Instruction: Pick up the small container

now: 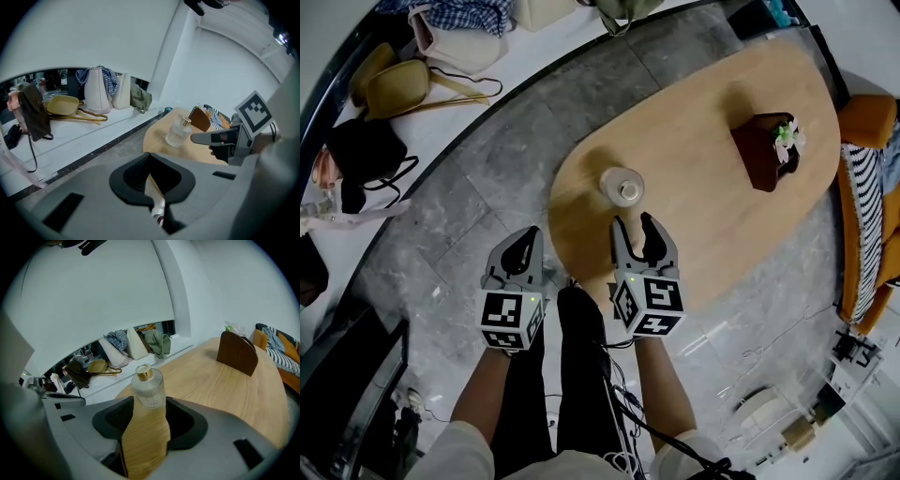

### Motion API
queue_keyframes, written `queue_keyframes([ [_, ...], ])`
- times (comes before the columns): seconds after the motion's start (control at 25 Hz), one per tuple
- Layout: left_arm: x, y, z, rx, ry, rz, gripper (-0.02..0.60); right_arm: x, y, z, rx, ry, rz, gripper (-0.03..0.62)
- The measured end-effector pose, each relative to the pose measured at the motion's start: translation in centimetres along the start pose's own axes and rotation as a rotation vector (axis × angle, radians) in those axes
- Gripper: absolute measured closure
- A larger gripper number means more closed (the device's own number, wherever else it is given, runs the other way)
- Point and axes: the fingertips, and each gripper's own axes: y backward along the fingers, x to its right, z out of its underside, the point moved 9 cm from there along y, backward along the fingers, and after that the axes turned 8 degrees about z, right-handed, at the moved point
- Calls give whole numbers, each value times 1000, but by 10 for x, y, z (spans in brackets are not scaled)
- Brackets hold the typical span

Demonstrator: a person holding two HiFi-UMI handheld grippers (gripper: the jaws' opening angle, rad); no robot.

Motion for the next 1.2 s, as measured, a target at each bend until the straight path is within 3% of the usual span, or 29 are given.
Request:
queue_keyframes([
  [0.28,-5,-9,5,-24,10,-3,574,-3,-18,1,18,63,-29,310],
  [0.64,-9,-19,3,-50,2,5,574,-7,-42,-2,105,173,-77,281],
  [1.2,-14,-28,6,-77,18,10,574,-7,-65,-10,189,189,-118,269],
])
